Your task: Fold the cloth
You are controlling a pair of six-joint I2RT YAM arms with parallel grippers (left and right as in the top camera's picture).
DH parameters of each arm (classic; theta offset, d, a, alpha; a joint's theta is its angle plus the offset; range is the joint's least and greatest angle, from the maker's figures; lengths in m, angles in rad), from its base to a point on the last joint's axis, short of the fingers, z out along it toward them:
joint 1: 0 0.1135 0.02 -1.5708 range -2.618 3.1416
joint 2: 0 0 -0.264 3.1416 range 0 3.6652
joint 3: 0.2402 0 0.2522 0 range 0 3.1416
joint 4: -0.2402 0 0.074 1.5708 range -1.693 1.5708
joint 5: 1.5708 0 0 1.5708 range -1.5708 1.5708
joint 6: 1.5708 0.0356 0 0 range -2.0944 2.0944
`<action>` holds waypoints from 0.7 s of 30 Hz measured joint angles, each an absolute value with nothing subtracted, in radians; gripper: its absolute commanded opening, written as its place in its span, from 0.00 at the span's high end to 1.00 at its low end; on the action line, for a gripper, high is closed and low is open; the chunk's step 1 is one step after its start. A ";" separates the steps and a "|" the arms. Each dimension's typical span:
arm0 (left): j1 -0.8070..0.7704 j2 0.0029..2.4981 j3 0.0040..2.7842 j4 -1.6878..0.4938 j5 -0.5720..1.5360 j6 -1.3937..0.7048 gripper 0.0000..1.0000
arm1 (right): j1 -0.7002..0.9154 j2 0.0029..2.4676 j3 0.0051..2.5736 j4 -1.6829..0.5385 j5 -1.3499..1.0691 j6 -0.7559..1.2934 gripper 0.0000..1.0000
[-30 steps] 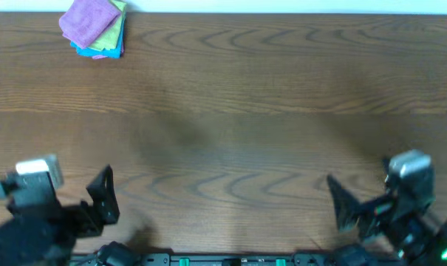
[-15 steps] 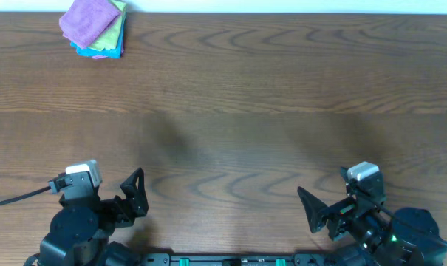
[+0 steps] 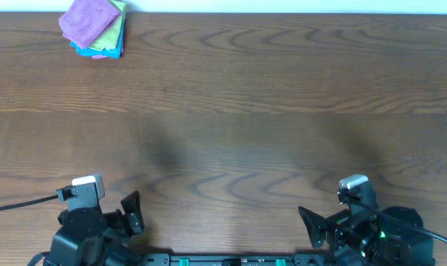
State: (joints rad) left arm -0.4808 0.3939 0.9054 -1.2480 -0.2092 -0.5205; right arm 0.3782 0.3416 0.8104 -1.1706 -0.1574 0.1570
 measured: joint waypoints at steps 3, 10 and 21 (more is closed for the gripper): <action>-0.477 0.392 0.905 -1.222 -0.232 -0.521 0.04 | 0.378 0.342 0.810 -1.206 -0.158 0.157 0.01; -0.179 0.331 0.751 -0.799 -0.226 -0.352 0.05 | 0.378 0.342 0.810 -1.223 -0.158 0.157 0.01; 0.043 0.142 0.445 -0.588 -0.002 -0.156 0.05 | 0.378 0.341 0.810 -1.223 -0.158 0.157 0.01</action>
